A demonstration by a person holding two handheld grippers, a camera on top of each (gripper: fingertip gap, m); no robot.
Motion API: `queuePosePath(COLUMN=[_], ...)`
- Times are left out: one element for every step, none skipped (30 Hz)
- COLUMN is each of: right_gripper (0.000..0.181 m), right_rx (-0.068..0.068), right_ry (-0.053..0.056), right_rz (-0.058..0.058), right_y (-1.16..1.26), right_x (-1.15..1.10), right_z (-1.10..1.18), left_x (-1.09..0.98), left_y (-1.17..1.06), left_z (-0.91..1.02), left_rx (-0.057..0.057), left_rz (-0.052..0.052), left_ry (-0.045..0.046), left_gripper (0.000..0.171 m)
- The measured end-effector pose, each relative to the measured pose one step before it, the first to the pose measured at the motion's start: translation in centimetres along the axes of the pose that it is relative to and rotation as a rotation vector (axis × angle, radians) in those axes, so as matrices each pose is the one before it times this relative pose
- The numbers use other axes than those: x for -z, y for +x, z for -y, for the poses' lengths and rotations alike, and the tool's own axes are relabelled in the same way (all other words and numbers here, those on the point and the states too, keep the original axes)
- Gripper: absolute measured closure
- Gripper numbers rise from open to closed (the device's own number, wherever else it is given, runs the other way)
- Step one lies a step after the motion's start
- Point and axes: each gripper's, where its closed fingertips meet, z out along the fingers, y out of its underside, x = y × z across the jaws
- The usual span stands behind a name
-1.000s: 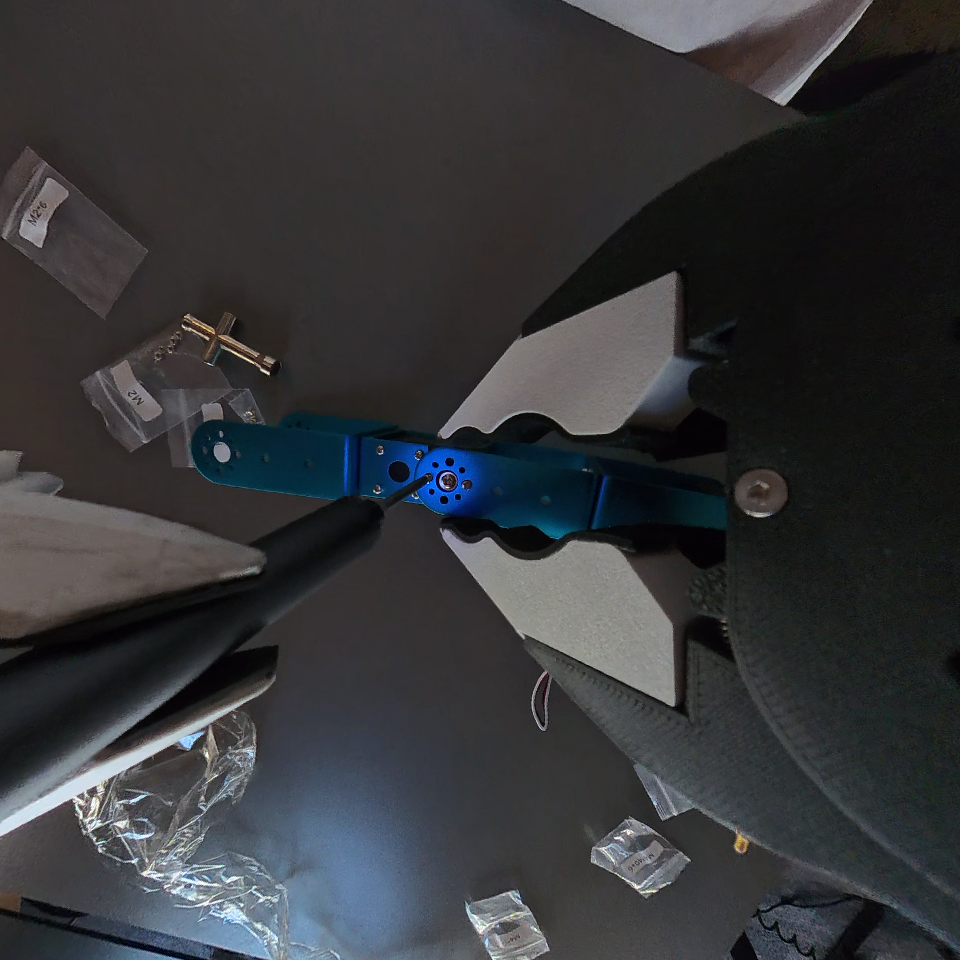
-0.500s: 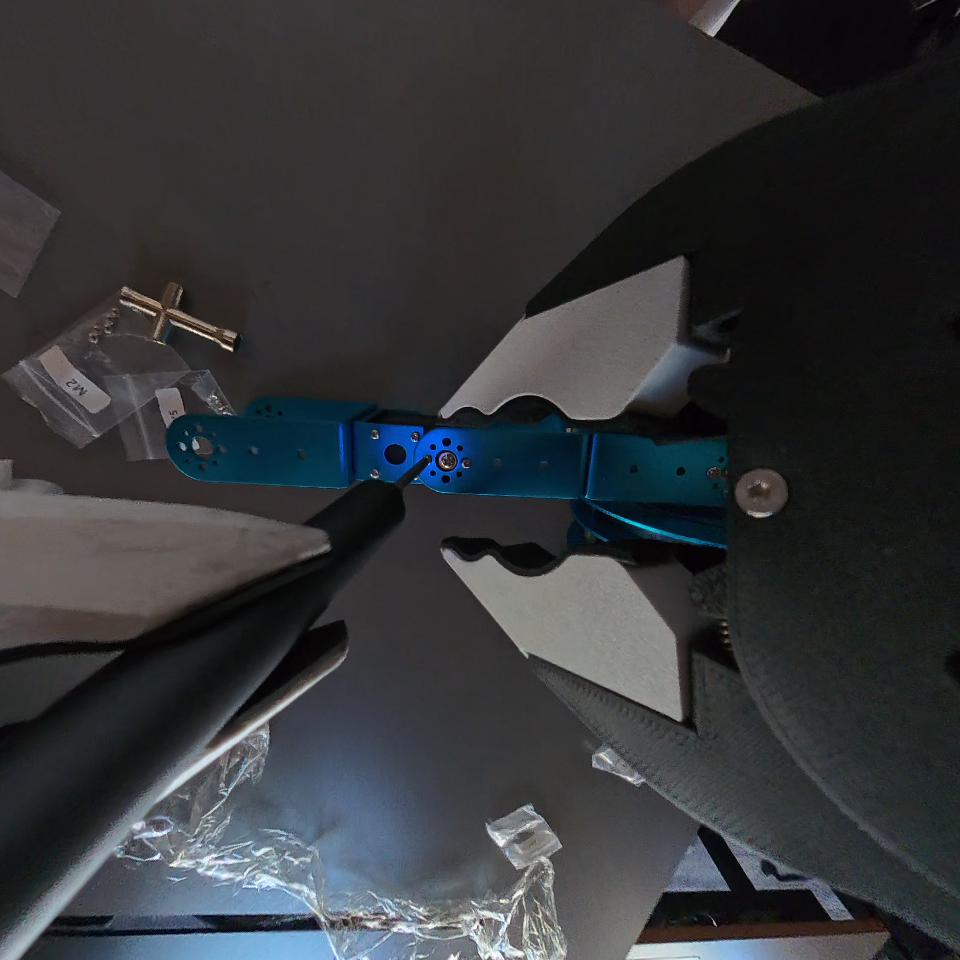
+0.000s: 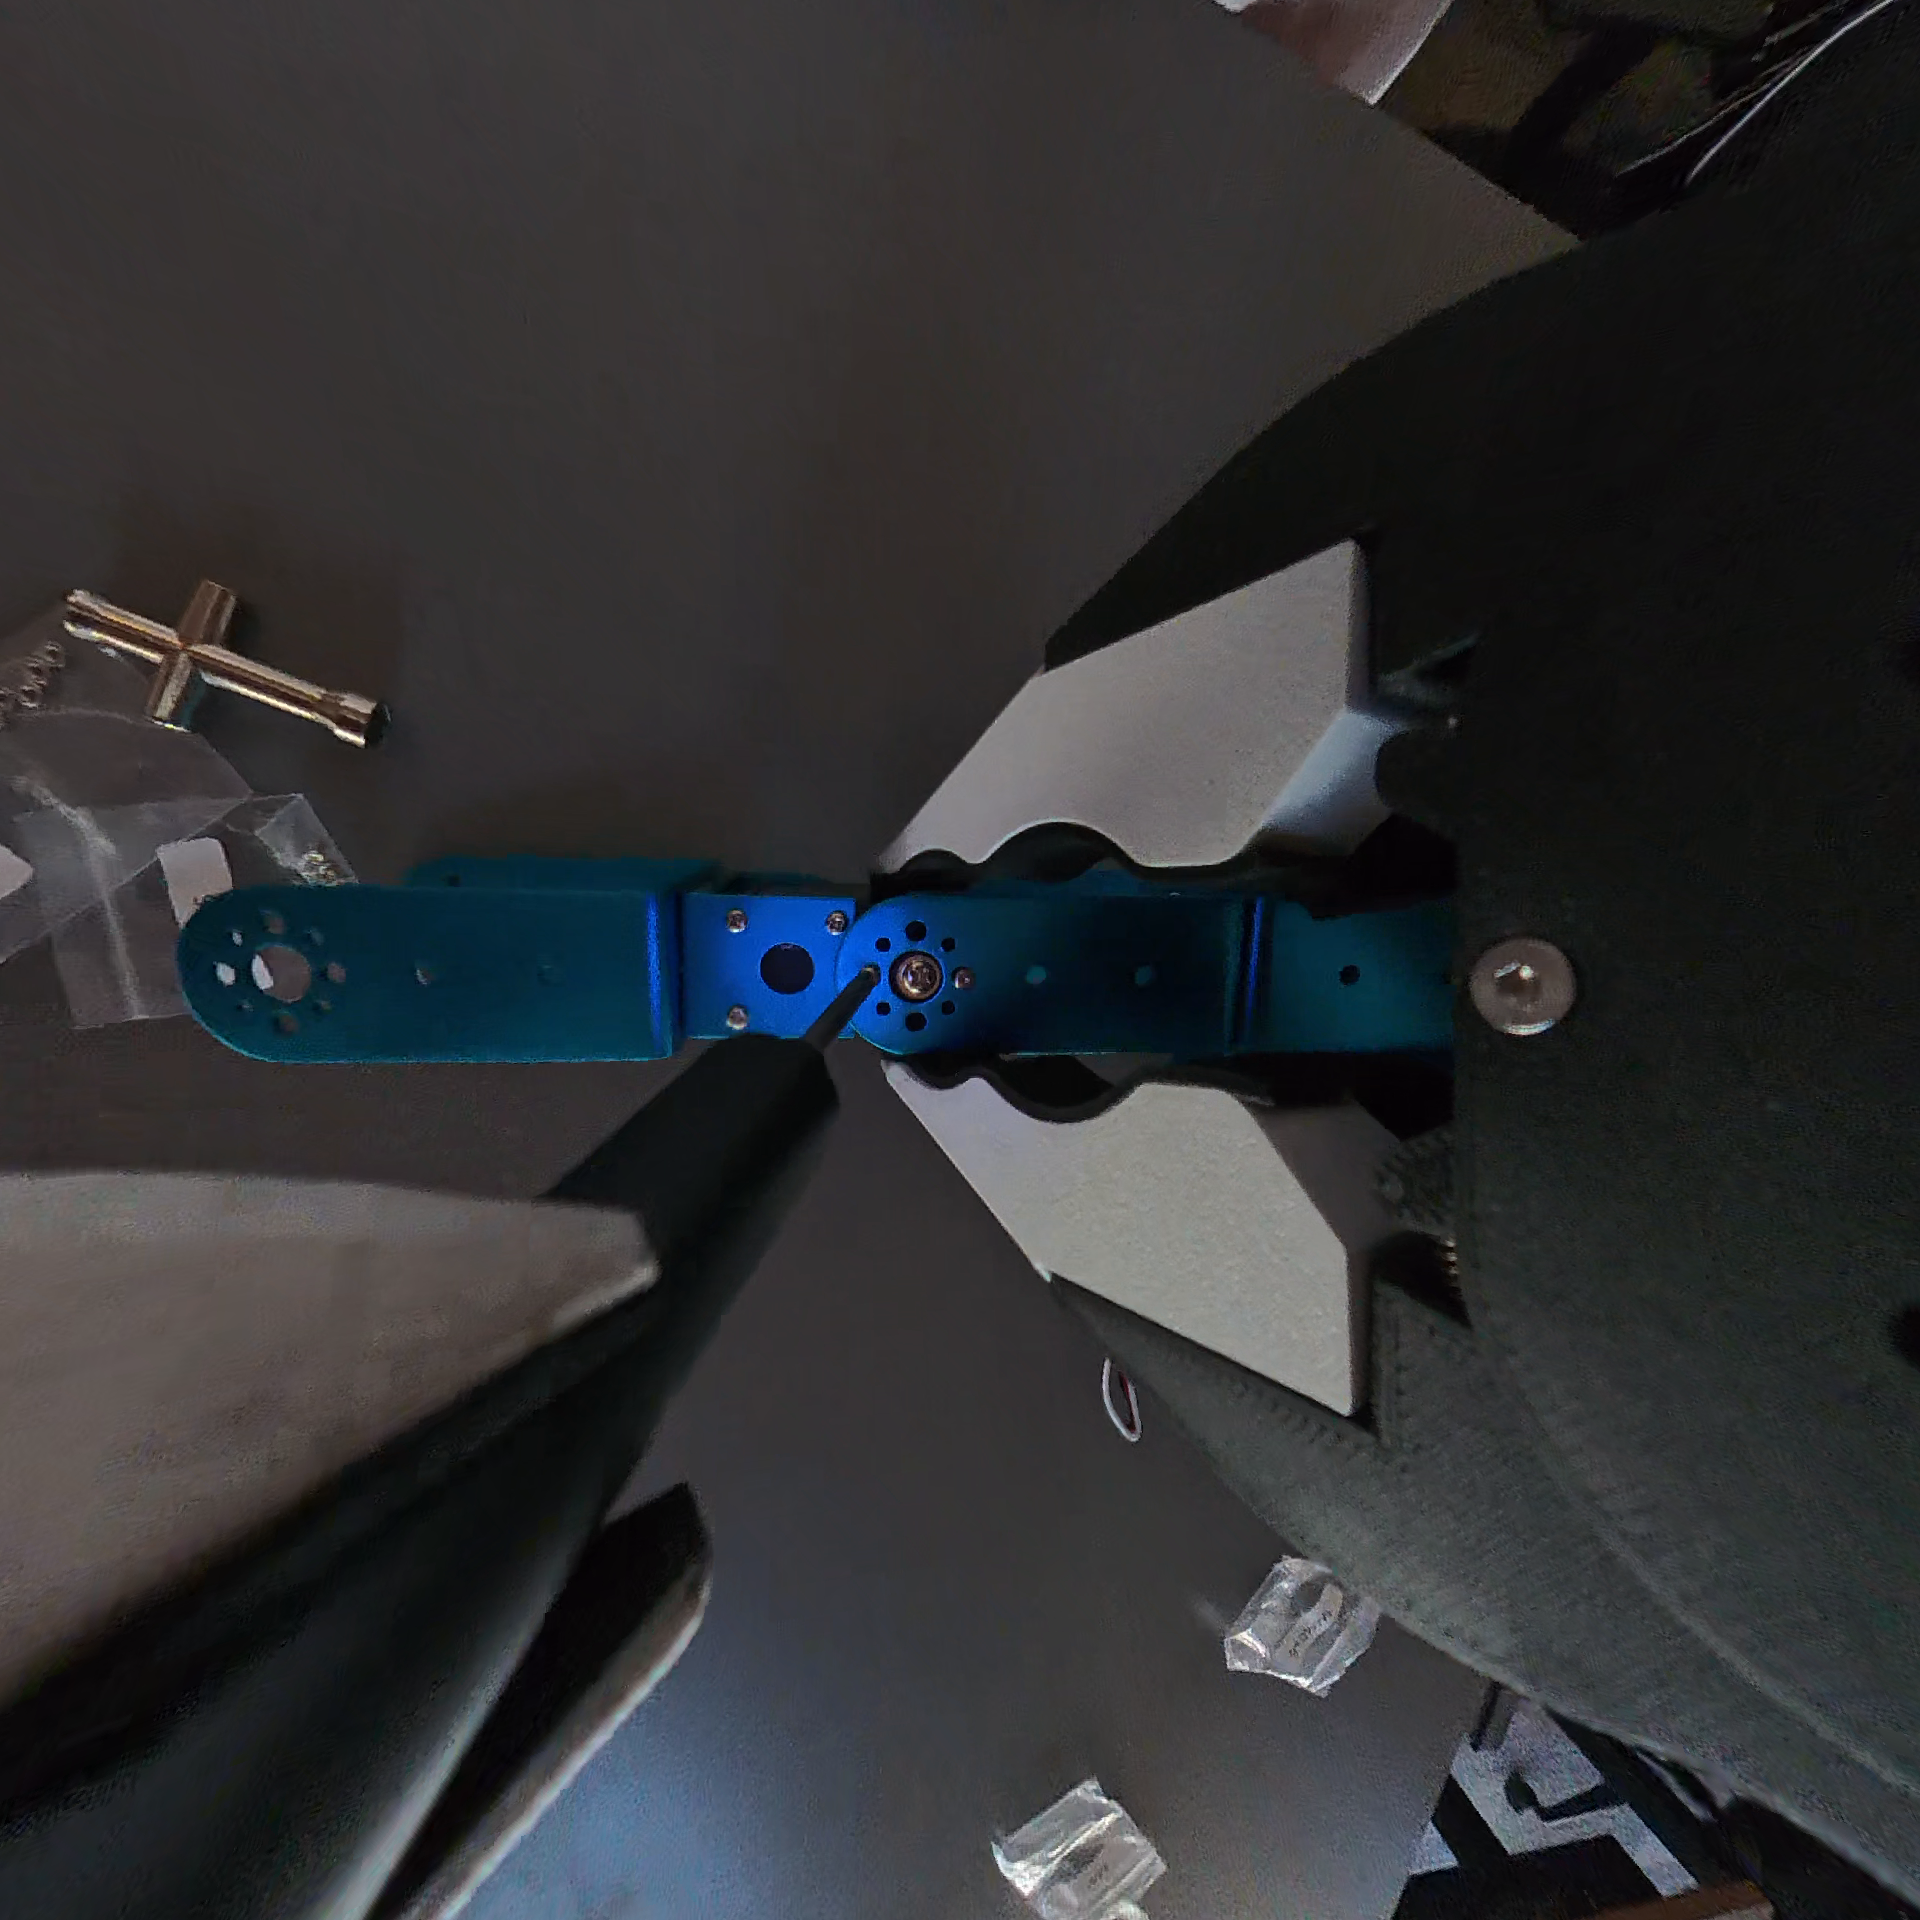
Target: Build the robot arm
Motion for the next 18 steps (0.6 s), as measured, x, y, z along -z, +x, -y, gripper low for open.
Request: queuePosePath(right_gripper=[0.164, 0.164, 0.164, 0.164, 0.164, 0.164, 0.164, 0.165, 0.164, 0.165, 0.164, 0.164, 0.164, 0.164, 0.164, 0.164, 0.164, 0.164], right_rx=[-0.0008, 0.0026, 0.0029, 0.0023, 0.0023, 0.0023, 0.0005, 0.0006, 0.0007, -0.0036, -0.0064, -0.0039, -0.0005, -0.0016, -0.0014, 0.0014, -0.0037, -0.0065], right_ry=[0.0006, 0.002, 0.0018, -0.0003, 0.0005, 0.0002, -0.0005, -0.0019, -0.0022, -0.0042, -0.006, -0.0071, -0.0068, -0.0076, -0.0071, -0.0052, -0.0037, -0.0025], right_rz=[0.0029, -0.0019, -0.0036, -0.0021, -0.0014, -0.0029, -0.0025, 0.0009, 0.0011, -0.001, -0.0003, 0.0, -0.0023, -0.0037, -0.0005, -0.0021, -0.0042, -0.0006], right_y=[-0.055, 0.009, 0.024, -0.002, -0.018, -0.01, -0.005, -0.061, -0.076, -0.03, -0.022, -0.047, -0.022, 0.014, -0.04, -0.024, 0.042, 0.0], right_x=[0.025, 0.038, 0.044, 0.062, 0.067, 0.039, 0.013, -0.031, -0.064, -0.097, -0.122, -0.128, -0.107, -0.087, -0.076, -0.041, -0.034, -0.031], right_z=[0.0, 0.032, 0.07, 0.049, 0.068, 0.081, 0.081, 0.076, 0.071, 0.069, 0.037, 0.024, 0.011, -0.012, -0.021, -0.02, -0.021, 0.005], left_x=[0.063, 0.063, 0.083, 0.14, 0.17, 0.152, 0.145, 0.109, 0.066, 0.034, 0.0, -0.041, -0.075, -0.063, -0.055, -0.055, -0.033, -0.02], left_y=[0.041, -0.035, -0.095, -0.032, 0.01, -0.017, 0.008, 0.041, 0.089, 0.089, 0.072, 0.085, 0.037, 0.05, 0.046, 0.019, -0.008, 0.014], left_z=[-0.021, -0.027, -0.027, -0.027, 0.002, -0.011, -0.003, -0.003, -0.005, 0.0, -0.001, 0.0, -0.007, 0.007, 0.003, 0.01, -0.006, 0.005], left_rx=[0.0006, 0.0094, 0.0098, 0.0057, 0.0079, 0.0074, 0.0021, -0.0029, -0.0044, -0.0063, -0.0069, -0.0041, -0.0017, -0.0032, -0.0042, -0.0029, -0.0001, 0.0017], left_rz=[-0.0046, -0.0061, -0.0035, -0.0069, -0.0089, -0.0055, -0.0027, -0.0025, -0.0034, -0.0008, 0.0017, 0.0012, 0.0024, 0.0023, 0.0007, 0.0009, 0.0018, -0.0001], left_ry=[-0.0032, -0.0026, 0.00067, 0.0037, 0.00564, 0.00432, 0.00421, 0.00666, 0.00583, 0.00325, 0.00075, -0.00126, -0.00286, -0.00371, -0.00332, -0.00183, -0.00224, -0.00159], left_gripper=[0.144, 0.145, 0.145, 0.145, 0.146, 0.146, 0.146, 0.146, 0.146, 0.146, 0.146, 0.146, 0.146, 0.146, 0.146, 0.146, 0.146, 0.147])
